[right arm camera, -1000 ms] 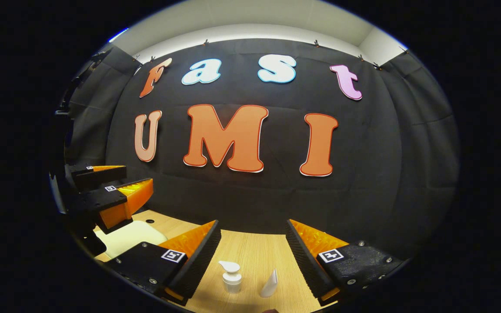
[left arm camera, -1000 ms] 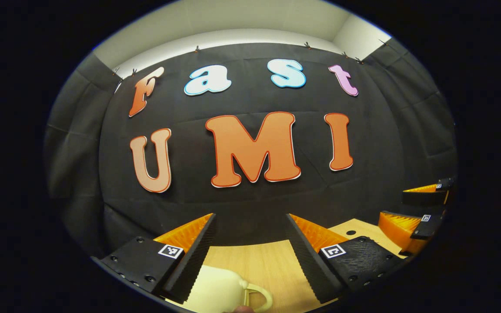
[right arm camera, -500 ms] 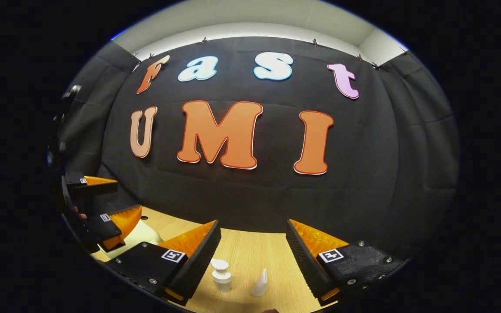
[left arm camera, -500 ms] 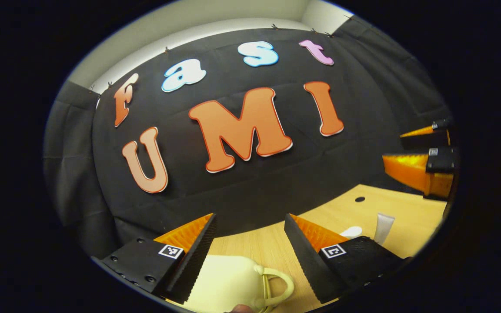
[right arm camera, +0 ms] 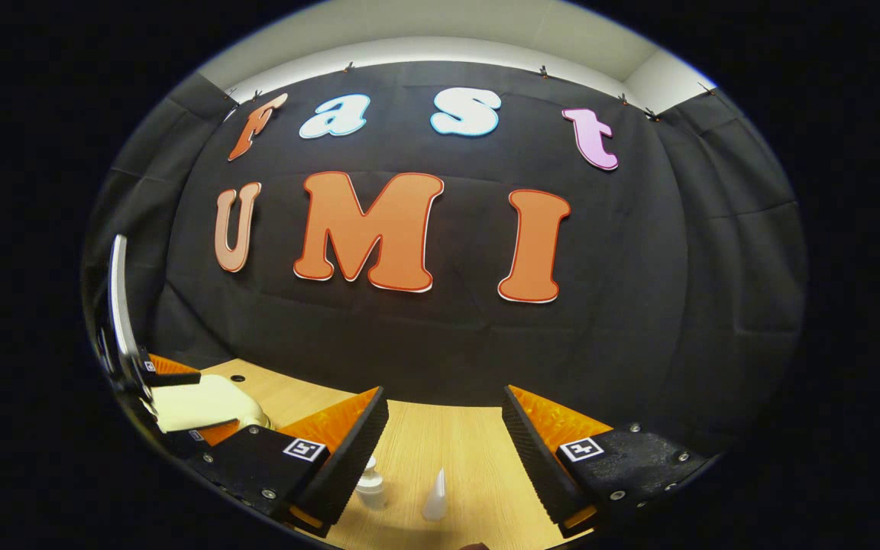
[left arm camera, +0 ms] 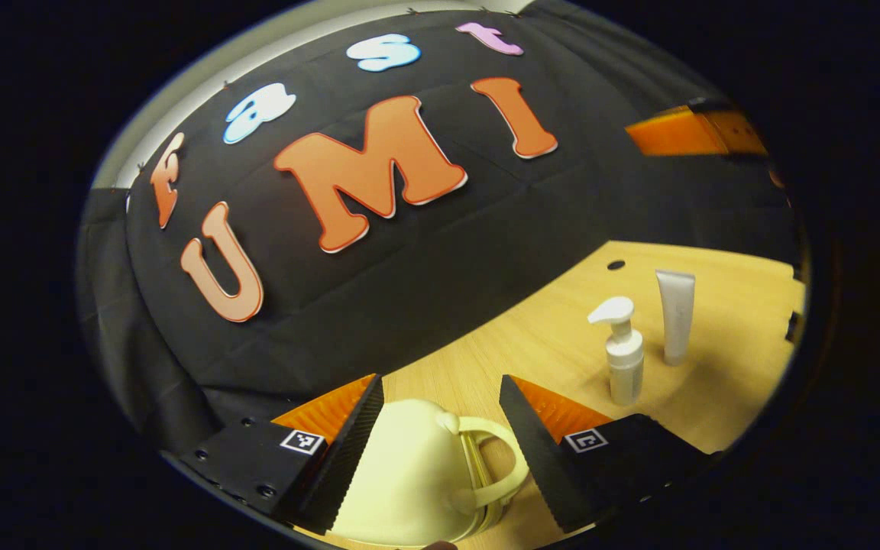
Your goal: First open the suitcase, pack the skin care products into it, and then close the suitcase.
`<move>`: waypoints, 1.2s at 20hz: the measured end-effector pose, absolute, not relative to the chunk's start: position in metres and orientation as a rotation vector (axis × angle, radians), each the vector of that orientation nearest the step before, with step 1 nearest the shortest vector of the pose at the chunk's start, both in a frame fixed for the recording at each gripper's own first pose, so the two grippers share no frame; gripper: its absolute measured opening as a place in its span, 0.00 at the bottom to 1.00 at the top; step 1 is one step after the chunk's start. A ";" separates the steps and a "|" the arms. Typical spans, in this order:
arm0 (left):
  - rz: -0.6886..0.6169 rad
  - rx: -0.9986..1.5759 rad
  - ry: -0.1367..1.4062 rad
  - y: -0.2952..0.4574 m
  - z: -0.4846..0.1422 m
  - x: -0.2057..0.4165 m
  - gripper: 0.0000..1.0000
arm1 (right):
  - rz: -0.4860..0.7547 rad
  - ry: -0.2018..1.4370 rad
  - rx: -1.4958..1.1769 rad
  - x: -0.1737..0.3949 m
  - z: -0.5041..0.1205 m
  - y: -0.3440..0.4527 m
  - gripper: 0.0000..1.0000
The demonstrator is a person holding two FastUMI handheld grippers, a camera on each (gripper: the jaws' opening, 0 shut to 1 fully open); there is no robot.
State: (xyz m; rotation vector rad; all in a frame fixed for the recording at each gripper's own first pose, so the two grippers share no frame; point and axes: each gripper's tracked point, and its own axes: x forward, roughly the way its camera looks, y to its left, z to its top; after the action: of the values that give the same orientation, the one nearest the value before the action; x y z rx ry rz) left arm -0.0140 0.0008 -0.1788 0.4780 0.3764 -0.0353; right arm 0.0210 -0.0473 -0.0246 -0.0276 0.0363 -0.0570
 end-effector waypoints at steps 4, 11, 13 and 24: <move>-0.061 0.542 0.443 -0.005 -0.215 -0.022 0.98 | -0.083 0.051 -0.030 0.021 -0.029 -0.059 0.95; -0.114 0.646 0.573 -0.003 -0.275 -0.026 0.97 | -0.104 0.065 -0.045 0.017 -0.034 -0.070 0.95; -0.117 0.669 0.593 -0.005 -0.285 -0.031 0.94 | -0.105 0.069 -0.043 0.017 -0.035 -0.071 0.95; -0.151 0.814 0.699 -0.011 -0.324 -0.028 0.56 | -0.124 0.064 -0.050 0.011 -0.036 -0.082 0.95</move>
State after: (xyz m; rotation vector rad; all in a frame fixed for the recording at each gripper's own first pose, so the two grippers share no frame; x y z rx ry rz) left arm -0.0279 -0.0112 -0.3242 0.8144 0.6990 -0.1505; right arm 0.0107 -0.0818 -0.0361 -0.0496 0.0638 -0.1241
